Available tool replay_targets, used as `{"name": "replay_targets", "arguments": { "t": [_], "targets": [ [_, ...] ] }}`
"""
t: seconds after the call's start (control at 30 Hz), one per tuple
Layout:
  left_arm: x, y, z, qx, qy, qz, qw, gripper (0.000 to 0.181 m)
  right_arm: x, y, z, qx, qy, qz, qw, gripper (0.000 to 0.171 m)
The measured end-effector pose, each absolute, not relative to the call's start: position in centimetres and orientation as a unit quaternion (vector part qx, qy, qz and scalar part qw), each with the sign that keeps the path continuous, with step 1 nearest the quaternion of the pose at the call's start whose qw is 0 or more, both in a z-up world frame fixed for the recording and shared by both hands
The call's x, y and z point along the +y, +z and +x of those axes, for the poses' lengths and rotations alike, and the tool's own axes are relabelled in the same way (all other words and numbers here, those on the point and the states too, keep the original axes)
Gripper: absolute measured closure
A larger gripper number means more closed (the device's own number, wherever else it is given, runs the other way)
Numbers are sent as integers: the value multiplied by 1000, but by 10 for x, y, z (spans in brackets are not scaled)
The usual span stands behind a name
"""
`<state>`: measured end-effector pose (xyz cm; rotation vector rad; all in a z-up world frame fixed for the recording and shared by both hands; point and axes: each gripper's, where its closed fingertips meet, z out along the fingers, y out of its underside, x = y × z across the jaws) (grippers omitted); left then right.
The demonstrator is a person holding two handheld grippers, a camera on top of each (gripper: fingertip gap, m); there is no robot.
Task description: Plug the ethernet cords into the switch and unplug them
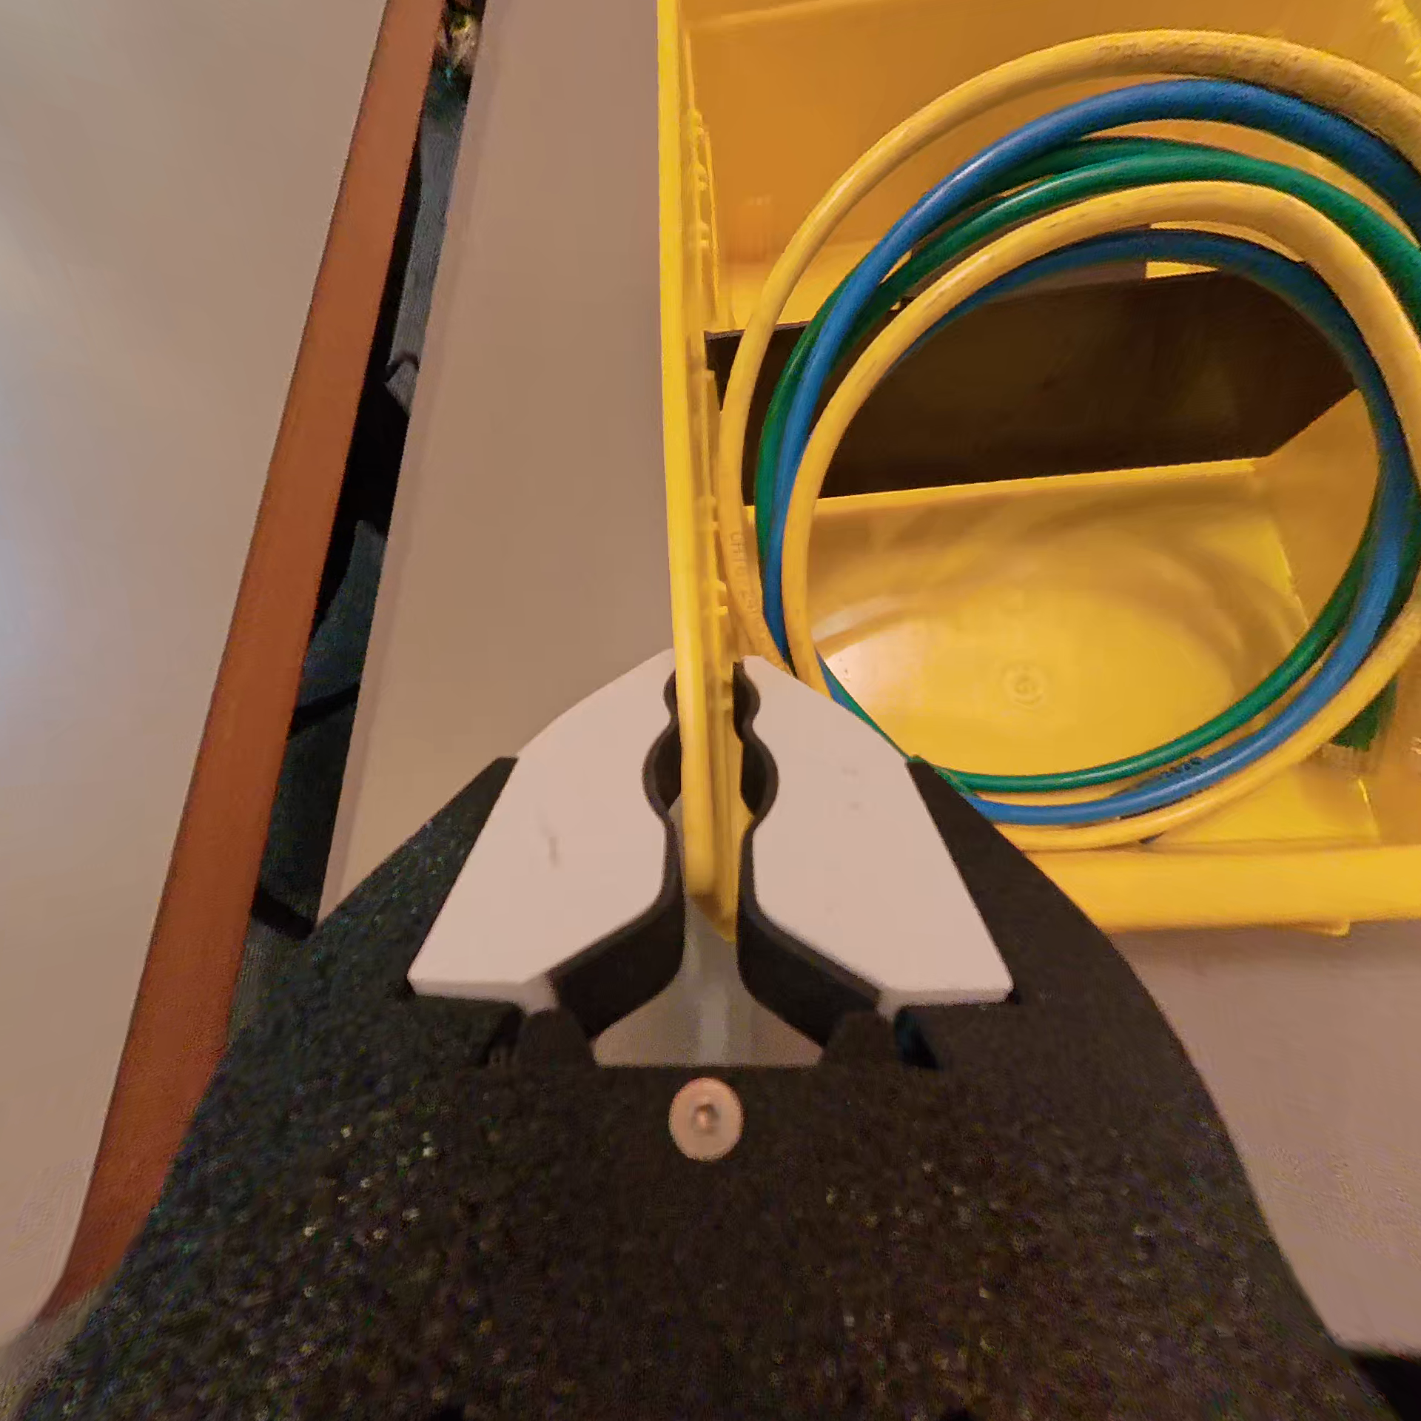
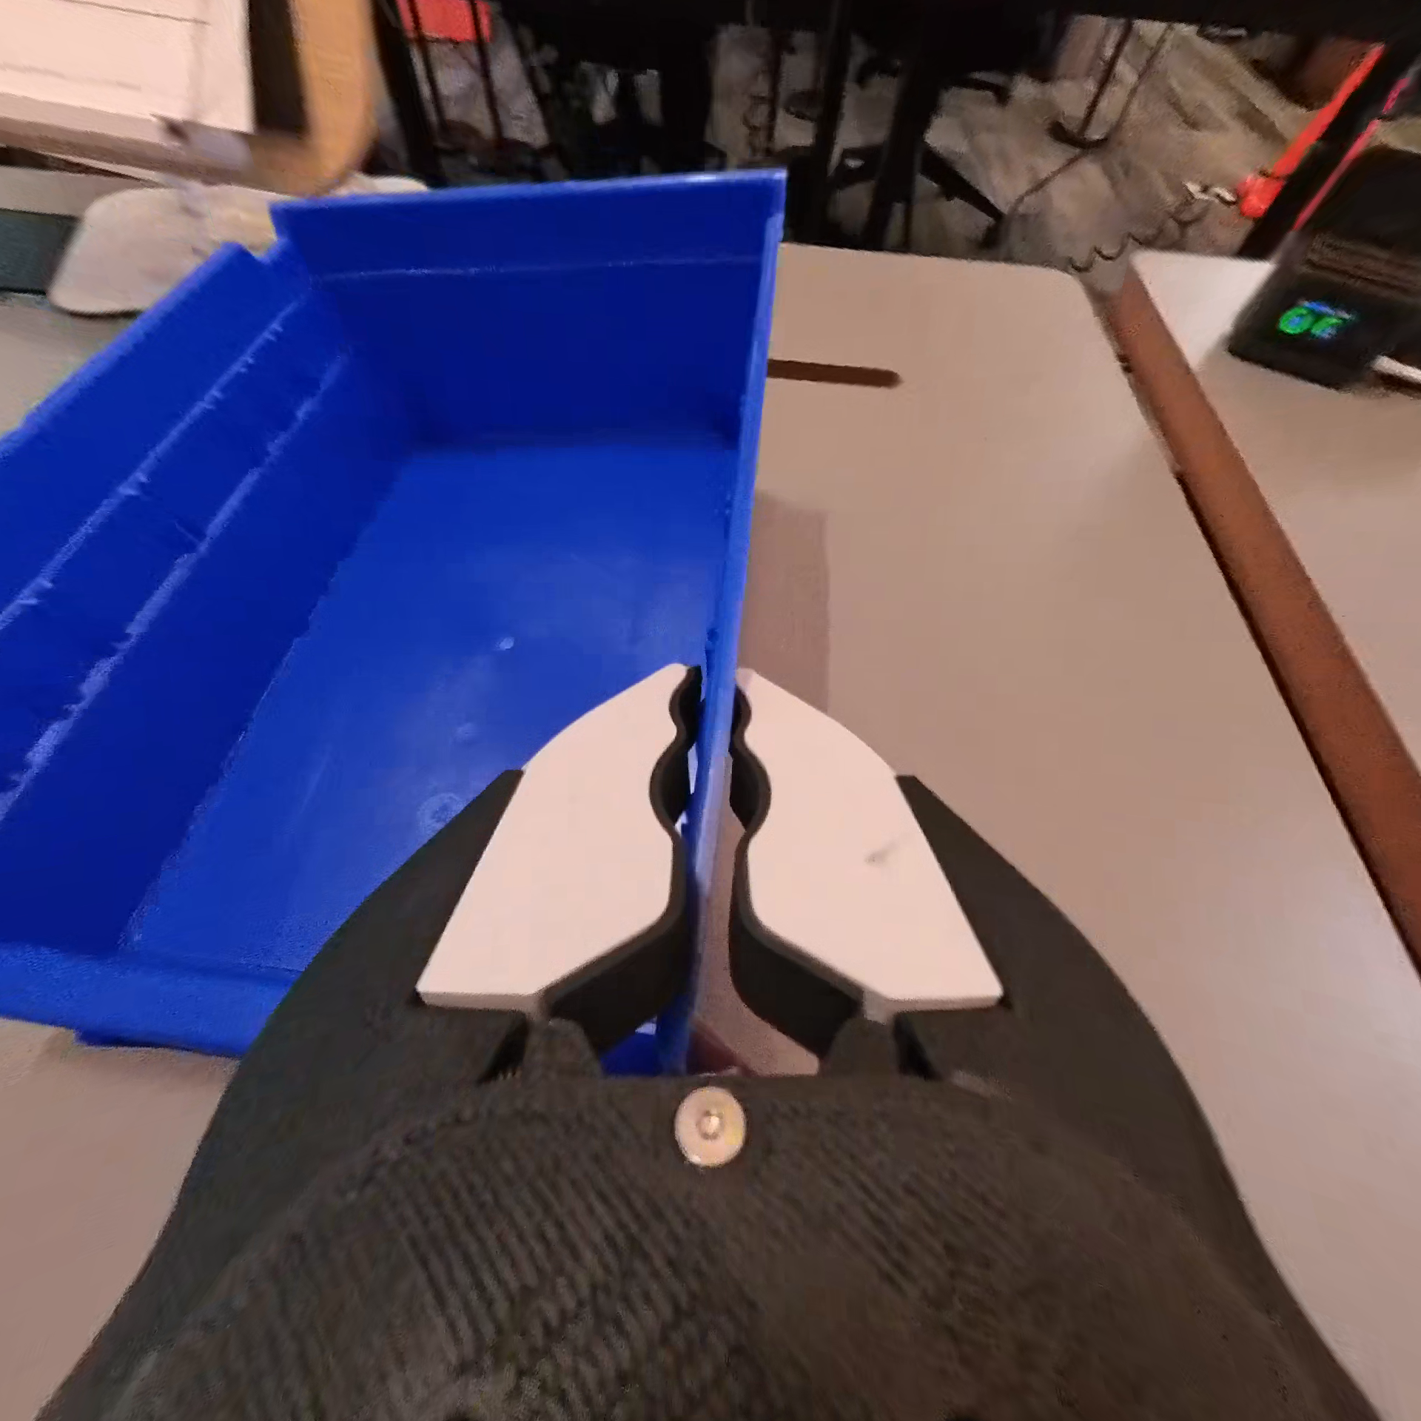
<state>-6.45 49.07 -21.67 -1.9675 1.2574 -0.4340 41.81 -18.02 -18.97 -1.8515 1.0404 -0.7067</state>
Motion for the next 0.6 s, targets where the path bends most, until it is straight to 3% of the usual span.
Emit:
{"name": "replay_targets", "arguments": {
  "t": [0.23, 0.43, 0.57, 0.6],
  "targets": [
    [508, -217, 26, 523, -190, -743, 372, 174, -220, -211, 429, 481, -256, -698, 465, 167],
    [509, -217, 43, 524, -186, -744, 372, 174, -221, -210, 430, 471, -266, -700, 467, 166],
    [508, -216, 42, 544, -176, -728, 378, 171, -223, -194, 429, 480, -269, -670, 499, 129],
    [508, -215, 41, 550, -164, -726, 378, 169, -227, -180, 428, 482, -281, -653, 512, 109]
  ]
}}
